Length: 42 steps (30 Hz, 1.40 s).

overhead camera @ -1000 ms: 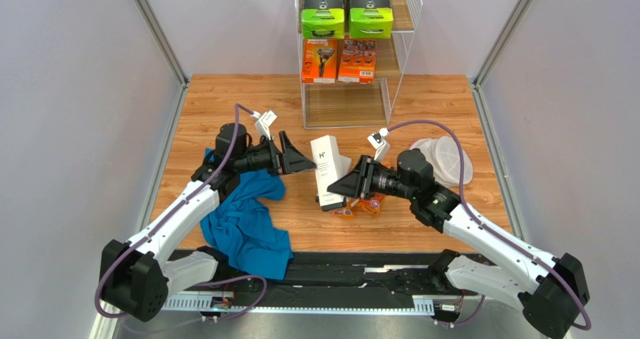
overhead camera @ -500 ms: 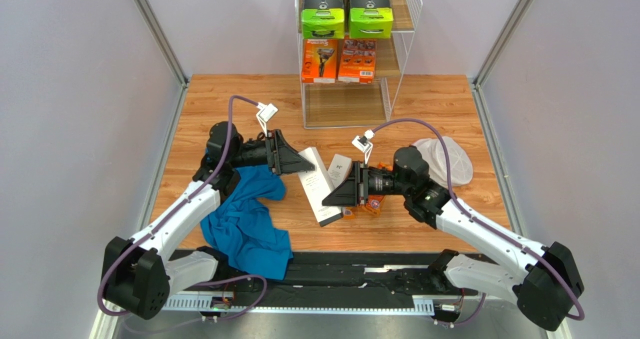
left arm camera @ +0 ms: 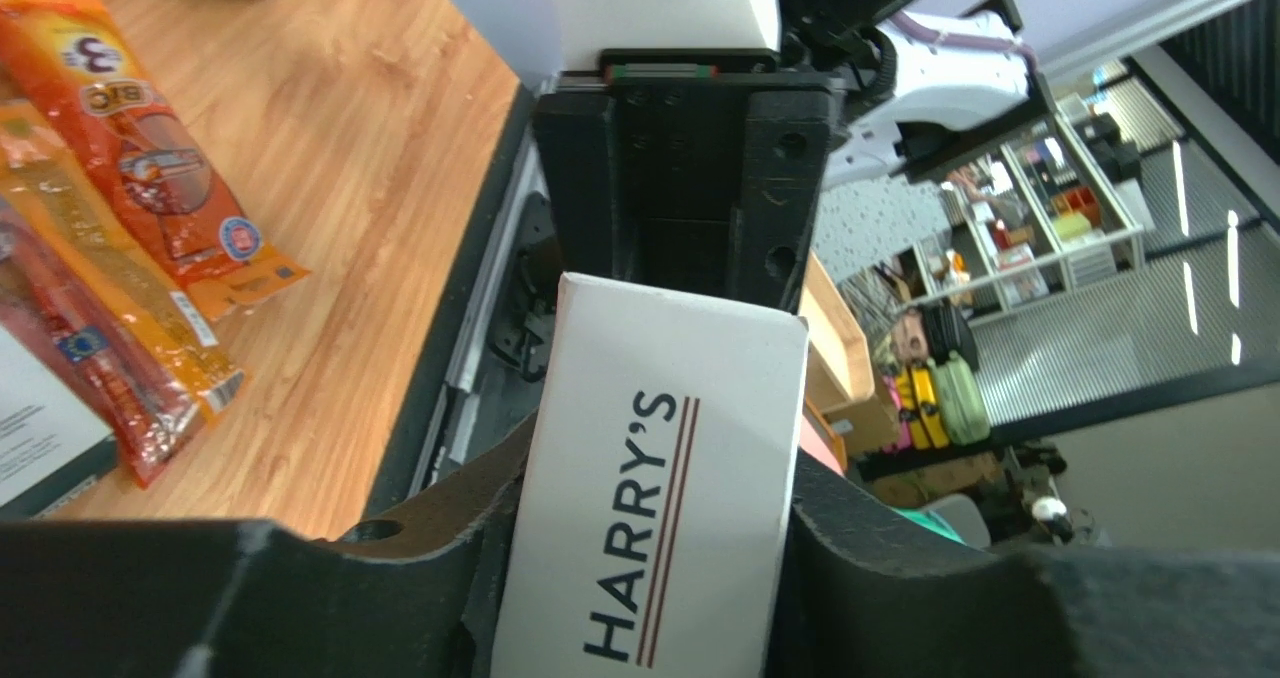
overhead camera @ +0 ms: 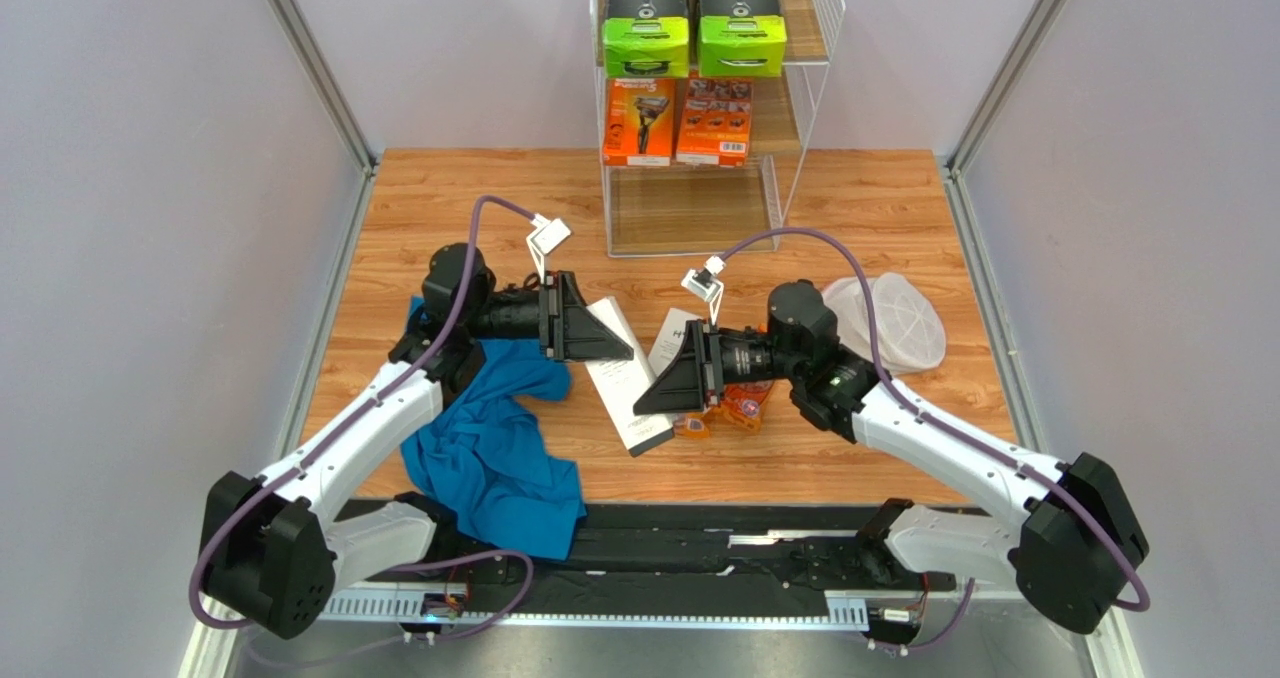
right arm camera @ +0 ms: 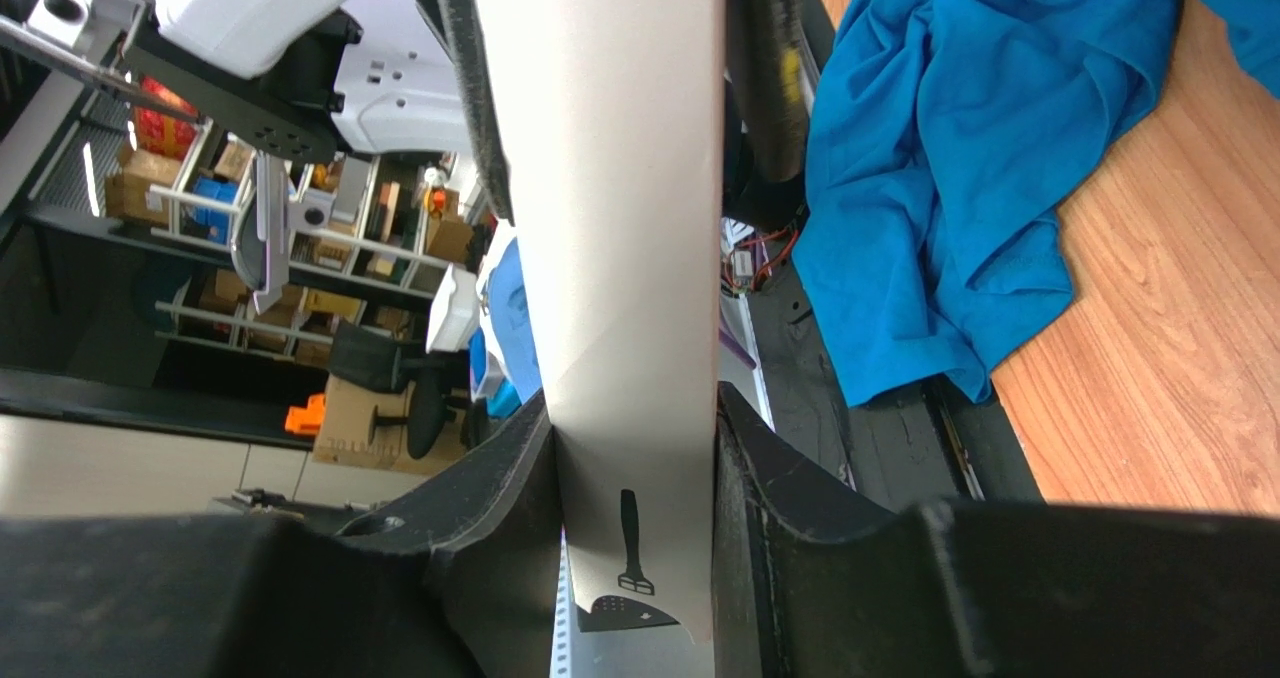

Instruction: Place and organize the shaving razors onto the shelf

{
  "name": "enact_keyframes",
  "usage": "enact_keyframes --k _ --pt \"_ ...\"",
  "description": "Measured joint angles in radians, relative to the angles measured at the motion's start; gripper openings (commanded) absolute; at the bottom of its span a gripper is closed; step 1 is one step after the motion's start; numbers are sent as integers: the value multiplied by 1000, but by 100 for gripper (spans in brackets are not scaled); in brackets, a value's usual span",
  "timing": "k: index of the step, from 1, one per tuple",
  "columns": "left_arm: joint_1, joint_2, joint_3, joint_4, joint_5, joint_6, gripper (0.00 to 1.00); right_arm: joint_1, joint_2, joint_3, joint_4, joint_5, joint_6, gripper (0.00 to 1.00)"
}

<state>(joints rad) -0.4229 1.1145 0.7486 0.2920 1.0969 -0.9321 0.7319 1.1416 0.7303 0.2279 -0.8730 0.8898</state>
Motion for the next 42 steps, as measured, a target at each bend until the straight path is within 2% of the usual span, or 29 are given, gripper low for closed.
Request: enact_keyframes --k 4,5,8,9,12,19,30,37,42 --pt "-11 -3 14 0 28 -3 27 3 2 5 -7 -8 -29 18" --pt "-10 -4 14 0 27 -2 26 3 1 9 -17 -1 -35 22" --pt "-10 -4 14 -6 22 -2 20 8 -15 13 -55 31 -43 54" --pt "-11 -4 16 -6 16 -2 18 10 -26 13 -66 53 -40 70" --pt "-23 -3 25 -10 -6 14 13 6 -78 -4 -101 204 13 88" --pt "-29 57 28 19 -47 -18 8 -4 -310 -82 -166 445 67 90" --pt "-28 129 76 94 -86 -99 4 6 -475 -87 -426 632 48 89" --pt "-28 189 72 254 -81 -207 2 6 -516 -293 -232 617 143 87" --pt "-27 222 62 322 -85 -270 2 8 -489 -306 -139 599 168 87"
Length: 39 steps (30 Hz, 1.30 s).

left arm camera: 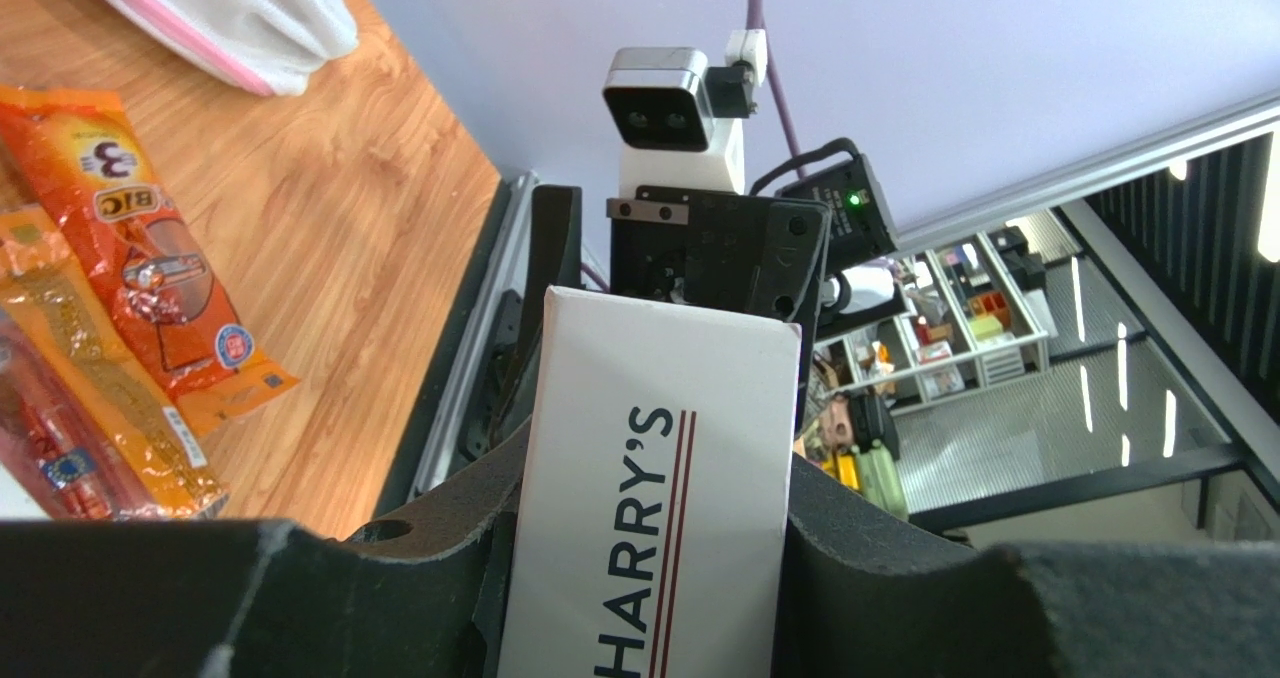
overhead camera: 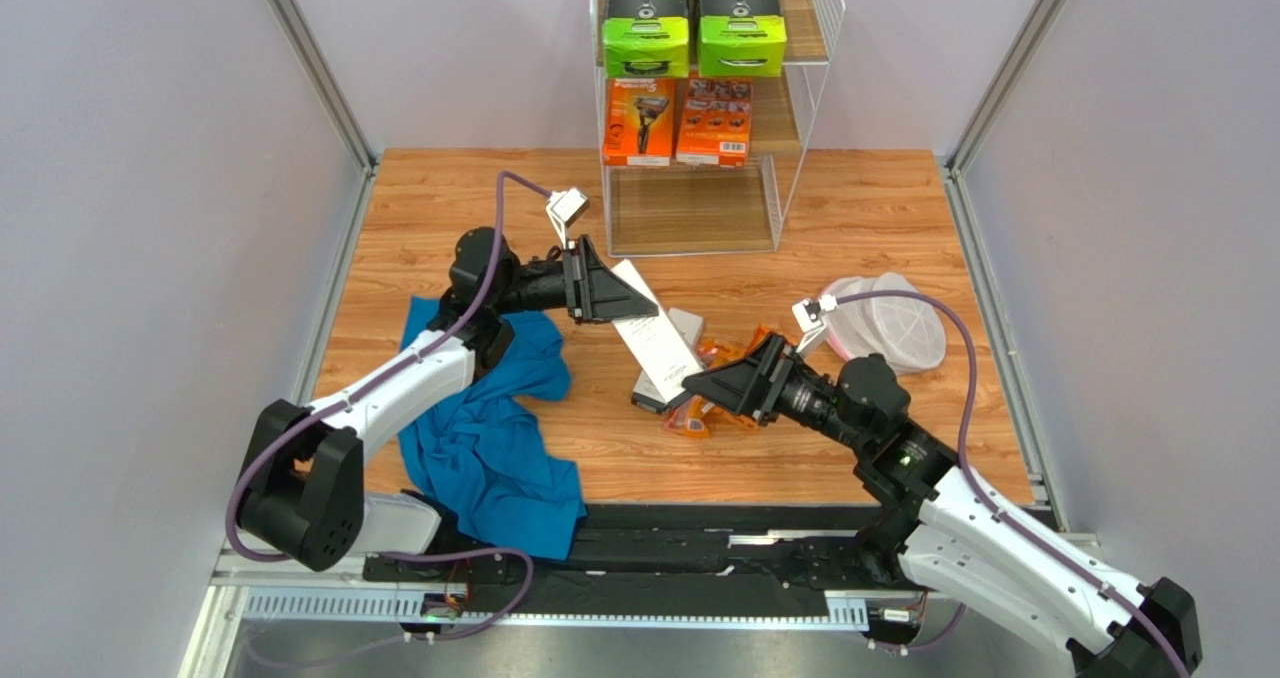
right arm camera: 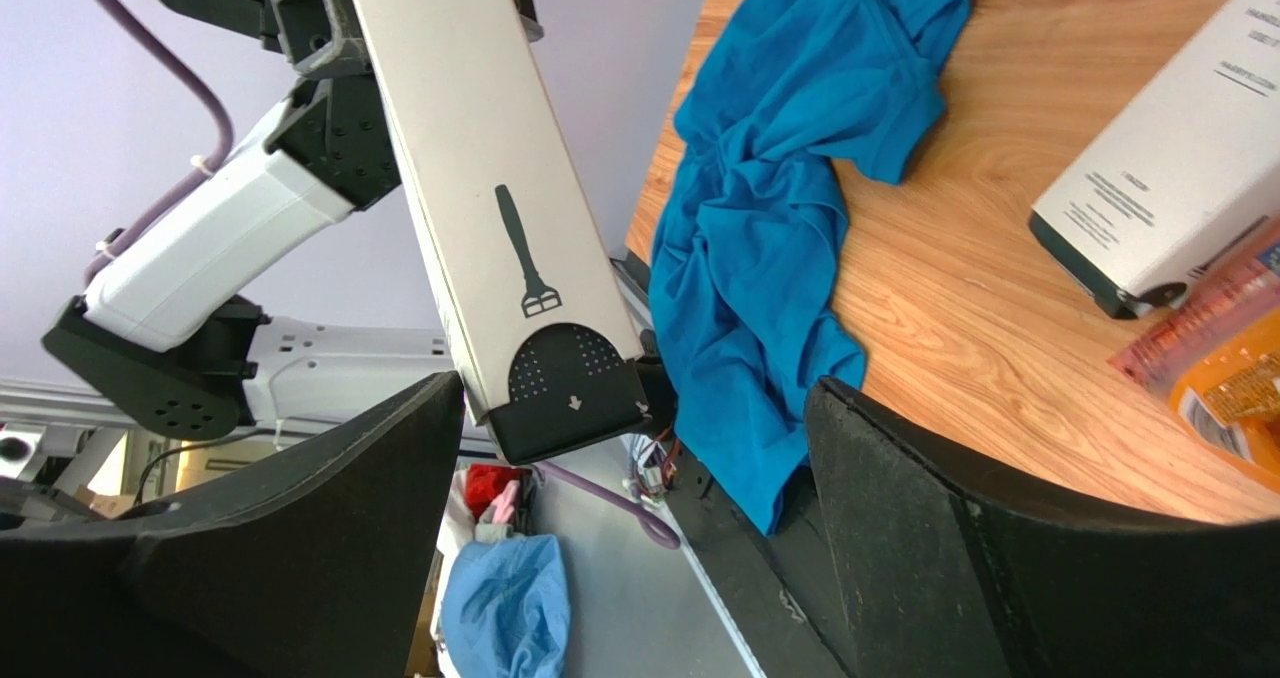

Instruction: Place and organize the shaving razors onto the shelf

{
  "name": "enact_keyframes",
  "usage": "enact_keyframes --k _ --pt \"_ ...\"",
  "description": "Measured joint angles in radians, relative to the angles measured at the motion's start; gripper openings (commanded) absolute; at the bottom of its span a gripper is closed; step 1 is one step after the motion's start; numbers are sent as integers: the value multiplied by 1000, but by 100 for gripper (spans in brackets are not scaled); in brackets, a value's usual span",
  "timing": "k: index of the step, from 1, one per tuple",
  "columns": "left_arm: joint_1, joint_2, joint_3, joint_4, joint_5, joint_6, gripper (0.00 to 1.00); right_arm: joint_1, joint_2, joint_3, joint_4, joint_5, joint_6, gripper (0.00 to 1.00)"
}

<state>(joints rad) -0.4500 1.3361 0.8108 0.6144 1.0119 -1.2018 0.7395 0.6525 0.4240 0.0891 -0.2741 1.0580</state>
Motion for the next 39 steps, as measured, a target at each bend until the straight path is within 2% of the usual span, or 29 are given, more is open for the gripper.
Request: enact_keyframes --k 4,7,8,10,14,15,16,17,19,20,21,22,24,25,27,31,35,39 --pt "0 0 0 43 0 -27 2 0 10 1 53 -14 4 83" --pt "0 0 0 64 0 -37 2 2 39 3 95 -28 12 71" --pt "0 0 0 69 1 -38 2 3 51 4 106 -34 17 61" --pt "0 3 -2 72 0 -35 2 5 69 5 135 -48 28 49" --pt "1 9 -11 85 2 -47 2 9 97 23 163 -74 37 42" --pt "1 9 -13 86 3 -47 2 9 100 23 165 -77 38 37" --pt "1 9 -13 87 5 -47 3 9 101 23 164 -81 42 26" --pt "1 9 -15 90 6 -49 5 9 101 23 165 -84 47 22" --pt "1 9 -21 102 7 -50 12 9 101 23 164 -89 46 13" --pt "1 9 -26 108 7 -50 25 9 102 23 163 -92 45 11" --pt "1 9 -31 112 7 -50 33 9 103 23 160 -94 46 10" --pt "1 9 -35 114 6 -50 51 10 103 23 155 -95 46 8" --pt "0 9 -43 110 3 -45 61 10 102 23 146 -96 45 7" --pt "0 9 -46 103 0 -36 72 10 101 23 148 -95 45 6" --pt "-7 7 -49 51 -3 2 81 12 95 24 145 -93 45 5" --pt "-18 -27 -38 -167 -39 149 86 12 84 26 129 -78 43 3" --pt "-20 -93 17 -434 -123 329 87 12 81 26 105 -69 41 1" --pt "-21 -157 60 -625 -217 447 88 15 78 27 95 -63 40 0"
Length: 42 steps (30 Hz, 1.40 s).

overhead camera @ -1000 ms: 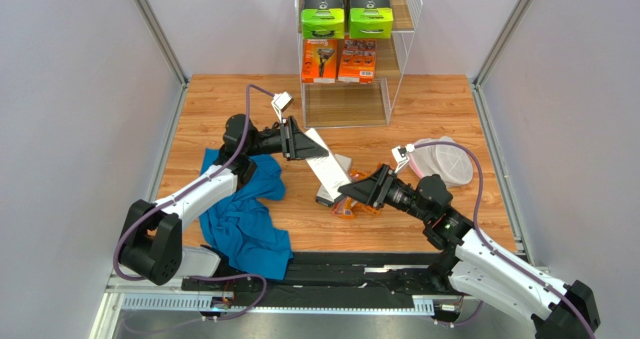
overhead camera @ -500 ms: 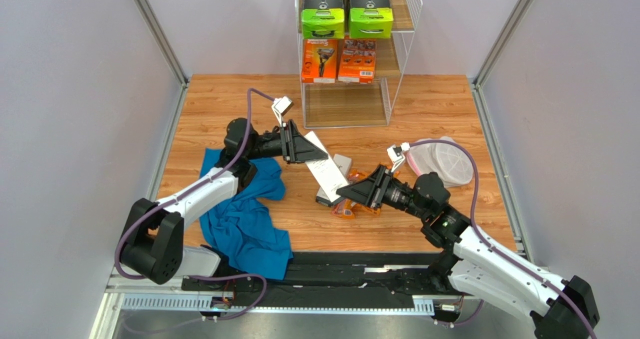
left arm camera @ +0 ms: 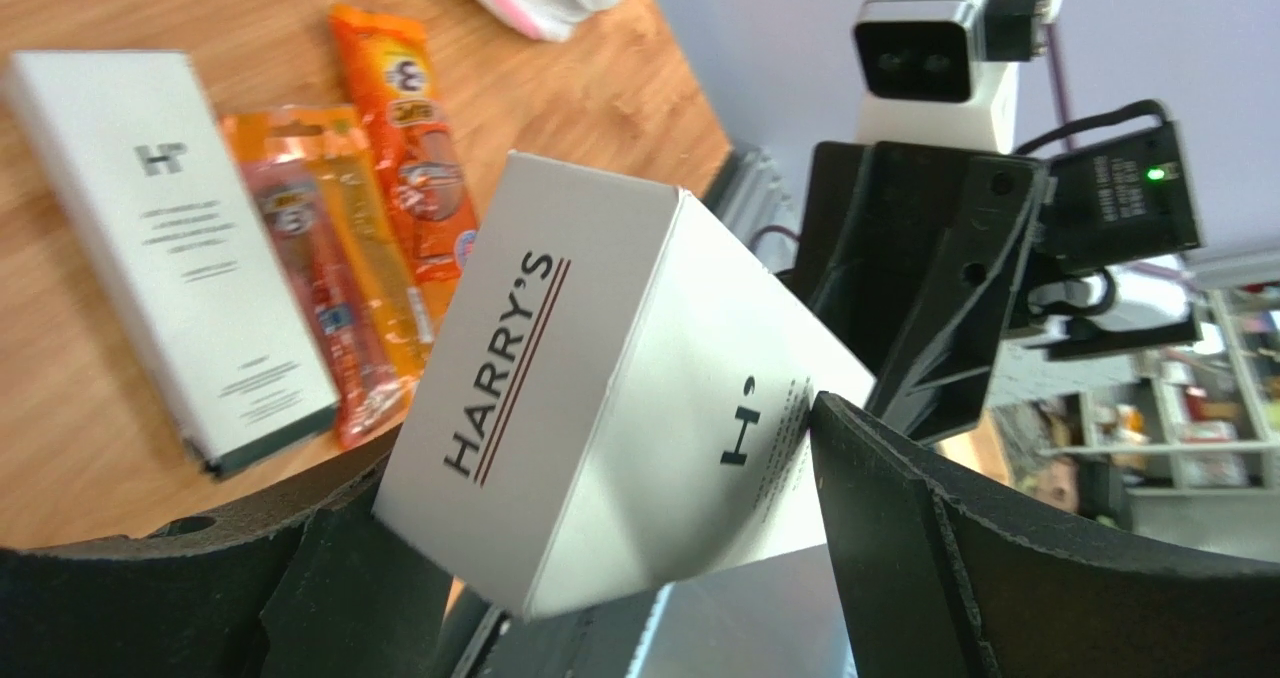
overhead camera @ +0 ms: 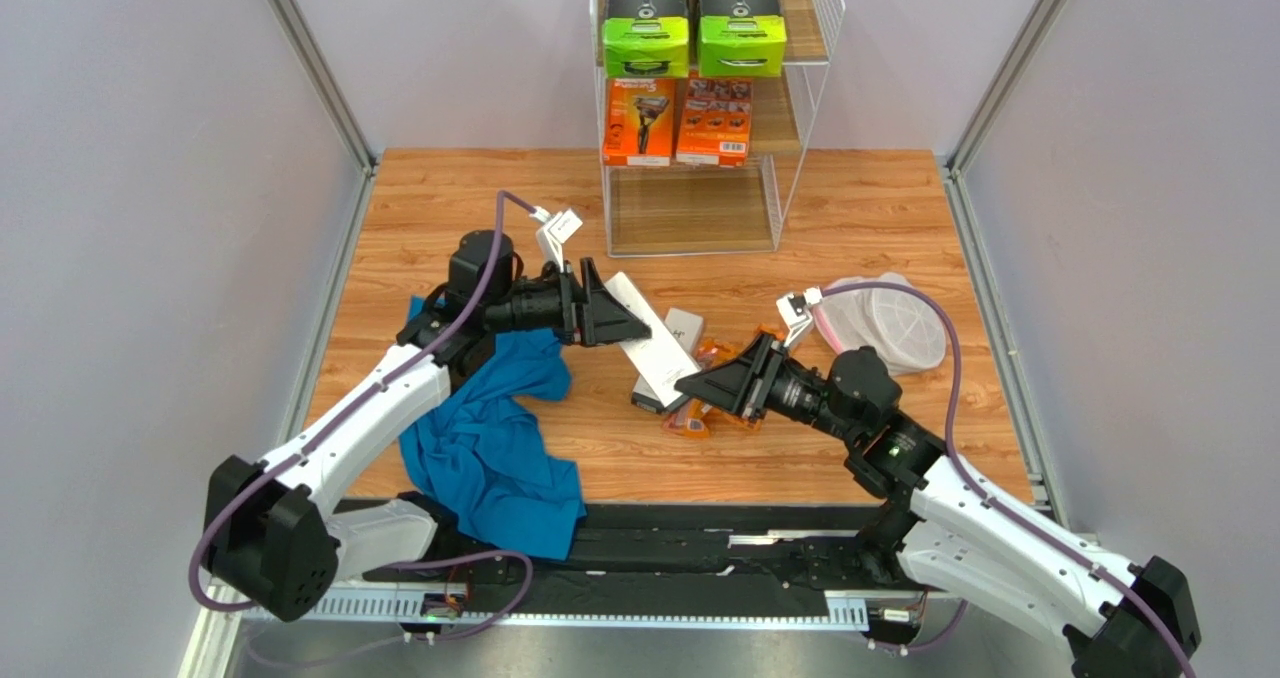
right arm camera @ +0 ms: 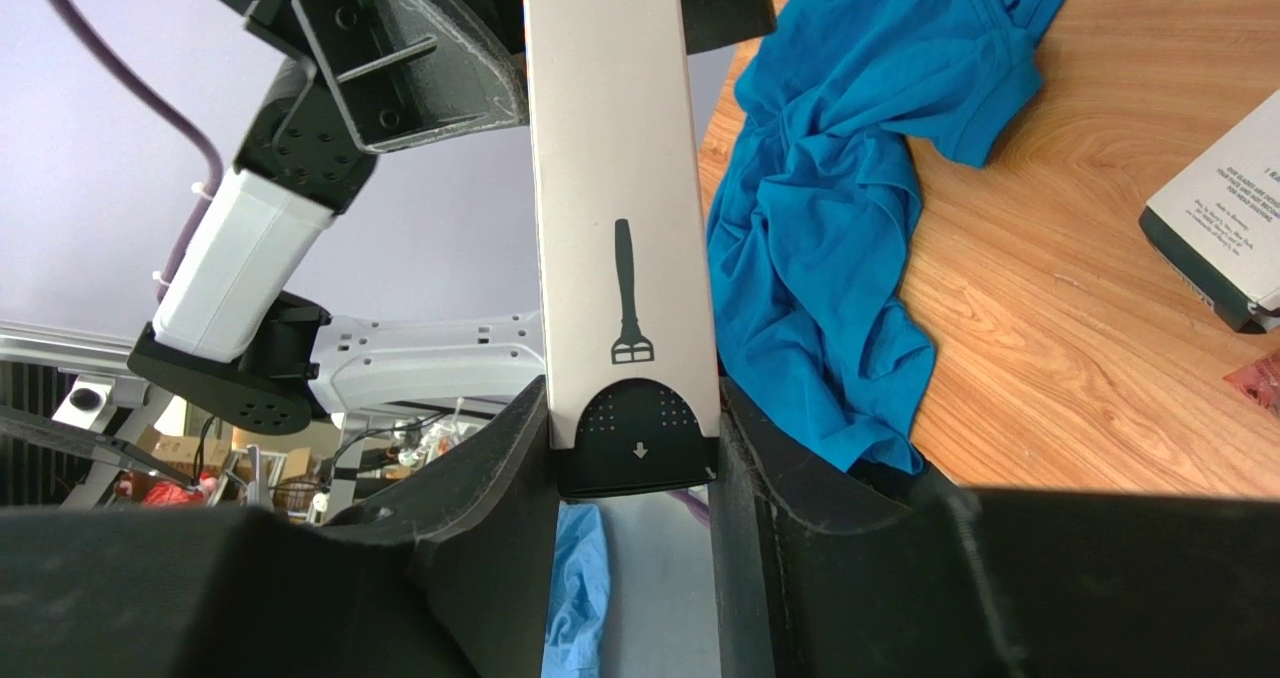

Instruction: Place and organize the shaving razors onto the shelf

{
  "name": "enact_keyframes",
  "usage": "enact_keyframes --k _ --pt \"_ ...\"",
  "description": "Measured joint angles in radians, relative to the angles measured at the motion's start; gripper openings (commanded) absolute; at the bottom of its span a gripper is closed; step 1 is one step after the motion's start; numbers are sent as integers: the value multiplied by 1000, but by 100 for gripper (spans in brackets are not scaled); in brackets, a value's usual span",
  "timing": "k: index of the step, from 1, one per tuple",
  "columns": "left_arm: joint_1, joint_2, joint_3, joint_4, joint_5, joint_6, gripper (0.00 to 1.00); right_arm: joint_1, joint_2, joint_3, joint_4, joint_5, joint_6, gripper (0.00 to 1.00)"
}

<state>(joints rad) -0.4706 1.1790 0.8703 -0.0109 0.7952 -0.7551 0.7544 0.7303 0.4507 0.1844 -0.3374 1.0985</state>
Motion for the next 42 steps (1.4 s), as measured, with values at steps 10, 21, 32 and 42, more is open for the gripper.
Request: enact_keyframes --k 10,21,32,42 --pt "-5 -129 26 -324 -239 171 88 3 -11 0 -80 69 -3 0" --pt "-4 -437 16 -612 -741 248 90 2 -14 -8 -143 172 5 0" --pt "-4 -476 -19 -748 -856 261 90 -26 141 6 -140 284 9 0" --pt "-4 -516 -8 -800 -834 269 90 -142 509 193 6 261 9 0"
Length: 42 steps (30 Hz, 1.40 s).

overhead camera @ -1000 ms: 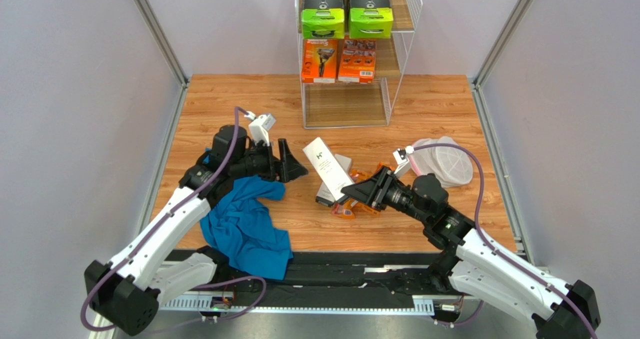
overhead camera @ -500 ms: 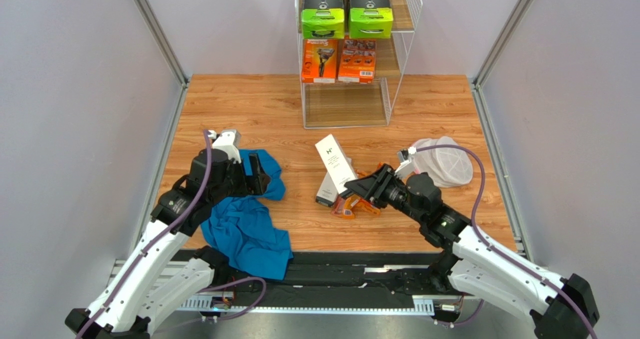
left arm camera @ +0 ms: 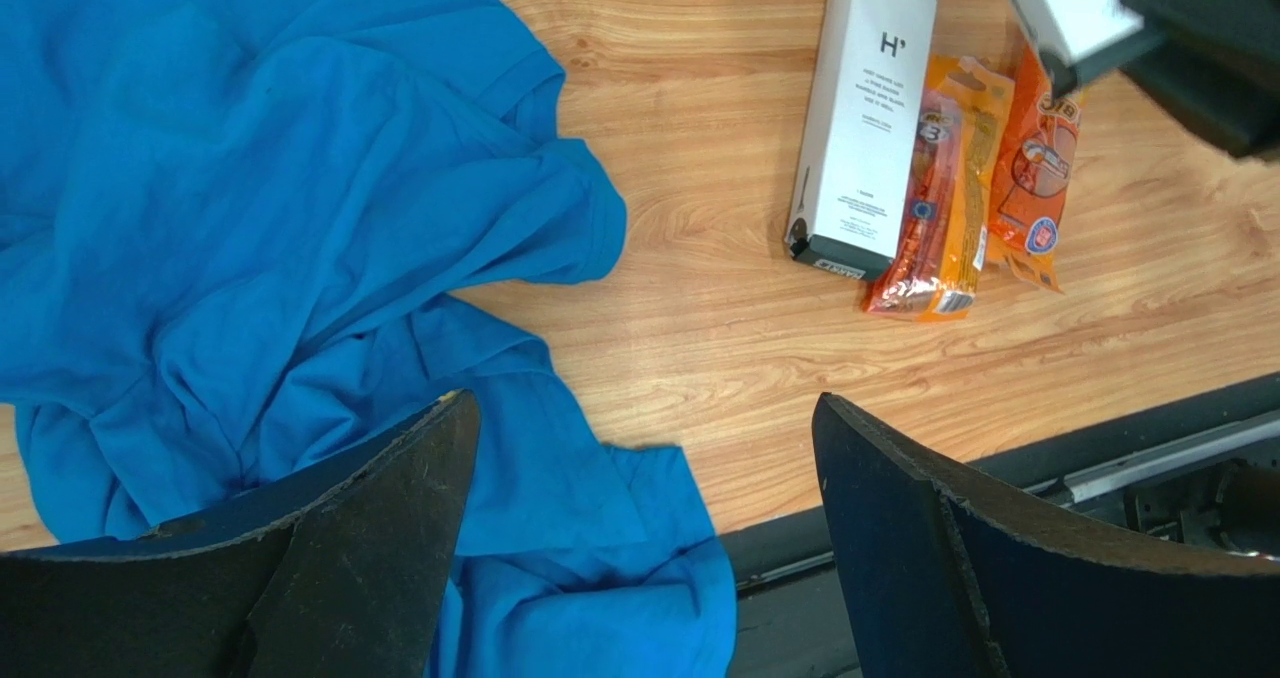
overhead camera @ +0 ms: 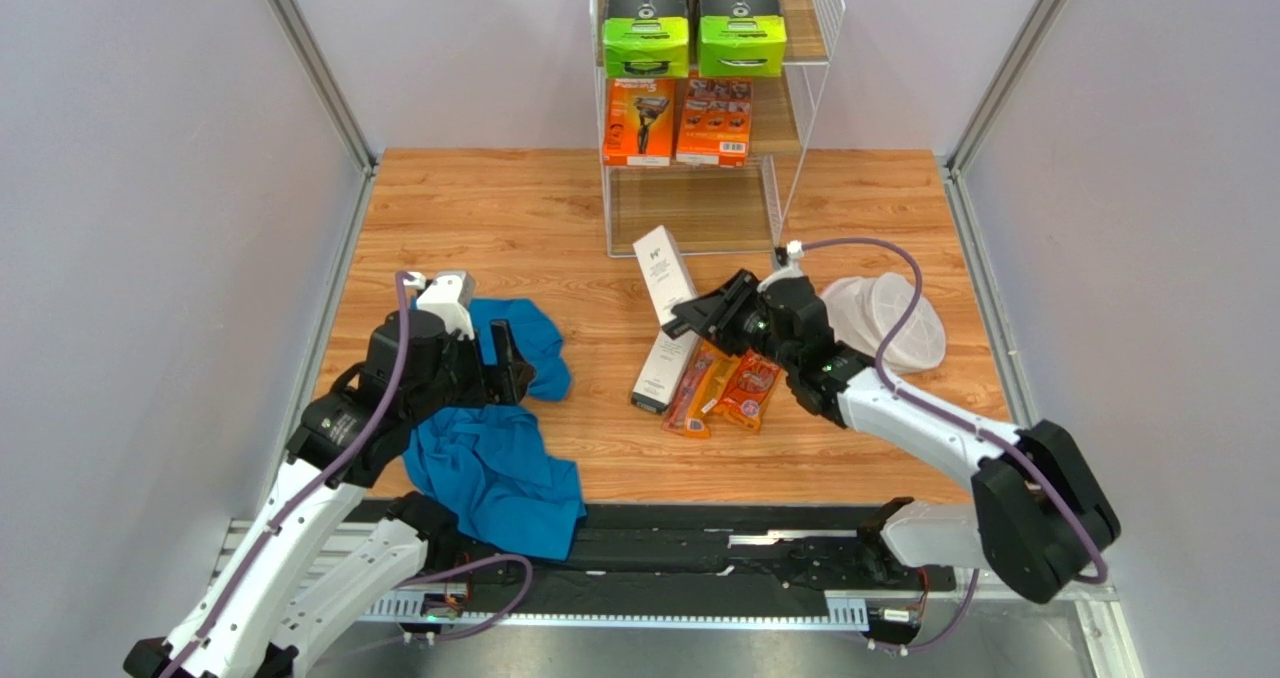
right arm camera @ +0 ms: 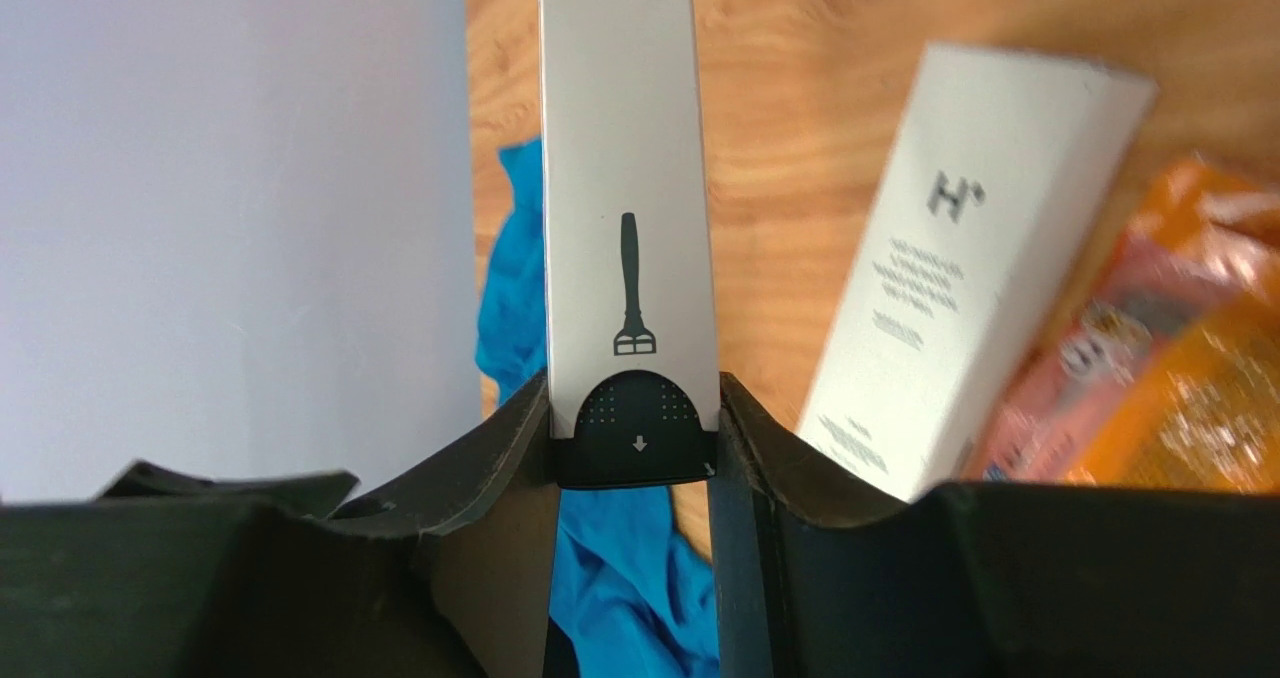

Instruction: Place and organize the shaving razors onto the shelf

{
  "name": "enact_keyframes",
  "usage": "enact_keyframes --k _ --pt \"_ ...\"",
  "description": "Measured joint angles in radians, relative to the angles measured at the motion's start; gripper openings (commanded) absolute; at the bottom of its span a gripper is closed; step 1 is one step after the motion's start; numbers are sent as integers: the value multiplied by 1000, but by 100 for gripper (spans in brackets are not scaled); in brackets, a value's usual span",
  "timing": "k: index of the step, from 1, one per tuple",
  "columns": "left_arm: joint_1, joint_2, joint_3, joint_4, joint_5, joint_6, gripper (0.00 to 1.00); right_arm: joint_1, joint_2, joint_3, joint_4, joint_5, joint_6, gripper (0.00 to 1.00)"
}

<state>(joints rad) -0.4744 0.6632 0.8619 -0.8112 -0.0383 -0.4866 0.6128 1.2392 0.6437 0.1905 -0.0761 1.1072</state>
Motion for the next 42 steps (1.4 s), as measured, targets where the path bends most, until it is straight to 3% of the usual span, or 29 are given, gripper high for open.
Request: enact_keyframes --k 19,32,42 --pt "0 -65 29 -44 13 46 90 -88 603 328 310 -83 98 0" --pt "0 -65 29 -42 23 48 90 -109 786 516 343 -88 153 0" --pt "0 -65 29 -40 38 51 90 -113 802 489 400 -69 201 0"
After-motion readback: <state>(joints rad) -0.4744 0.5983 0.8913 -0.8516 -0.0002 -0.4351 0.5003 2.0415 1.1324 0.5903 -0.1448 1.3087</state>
